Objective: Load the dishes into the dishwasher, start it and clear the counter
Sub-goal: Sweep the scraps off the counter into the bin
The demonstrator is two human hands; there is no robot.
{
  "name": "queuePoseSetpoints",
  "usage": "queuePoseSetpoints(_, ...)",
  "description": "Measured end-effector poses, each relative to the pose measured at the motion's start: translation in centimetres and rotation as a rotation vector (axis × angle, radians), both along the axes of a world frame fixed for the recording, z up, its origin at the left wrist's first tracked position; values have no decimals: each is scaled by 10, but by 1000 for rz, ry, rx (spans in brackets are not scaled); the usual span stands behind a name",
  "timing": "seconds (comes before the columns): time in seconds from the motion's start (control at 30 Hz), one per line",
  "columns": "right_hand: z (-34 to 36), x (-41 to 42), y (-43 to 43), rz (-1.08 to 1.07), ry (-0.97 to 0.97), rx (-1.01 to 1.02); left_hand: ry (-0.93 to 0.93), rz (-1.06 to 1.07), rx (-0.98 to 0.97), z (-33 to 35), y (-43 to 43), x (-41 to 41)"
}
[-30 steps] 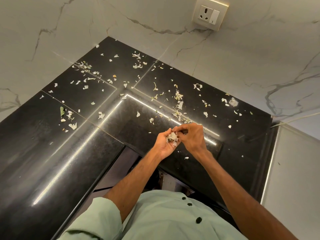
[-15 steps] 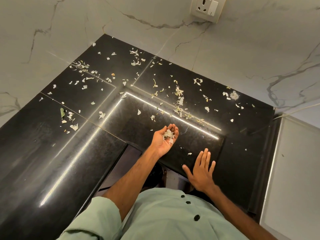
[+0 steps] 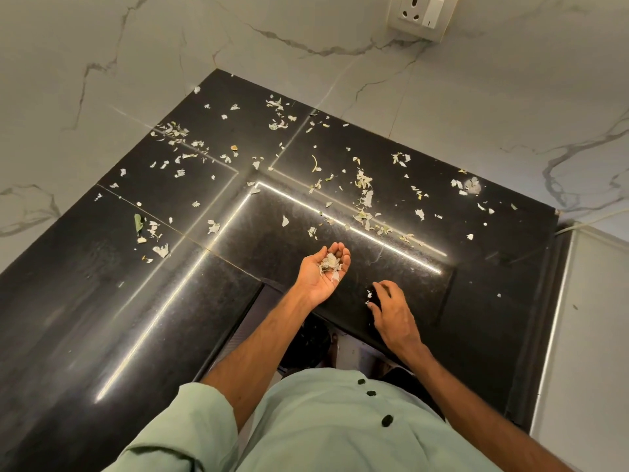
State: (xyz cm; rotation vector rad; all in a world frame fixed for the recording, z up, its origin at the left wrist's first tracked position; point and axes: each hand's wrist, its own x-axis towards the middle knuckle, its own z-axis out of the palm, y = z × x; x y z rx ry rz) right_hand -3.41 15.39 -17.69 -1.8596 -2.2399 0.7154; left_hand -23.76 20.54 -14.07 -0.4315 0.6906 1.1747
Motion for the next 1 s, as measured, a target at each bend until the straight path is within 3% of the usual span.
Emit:
queuePoseSetpoints(0.2, 1, -13, 4, 201, -150, 15, -24, -13, -4, -2, 0, 6)
queuePoseSetpoints(0.5, 15, -28, 16, 282, -254, -43, -24, -8, -20, -3, -4, 10)
queuePoseSetpoints(0.6, 20, -24, 30, 30, -65, -110, -10, -11, -21, -2, -4, 11)
queuePoseSetpoints(0.73, 50, -17, 54, -400, 417, -211, 22, -20, -10, -4, -7, 13)
queuePoseSetpoints(0.87, 96, -26, 70, -262, 631, -140, 38, -33, -24, -7, -7, 20)
queuePoseSetpoints(1.0, 104, -40, 72, -88, 540, -57, 105, -132, 39, -5, -3, 31)
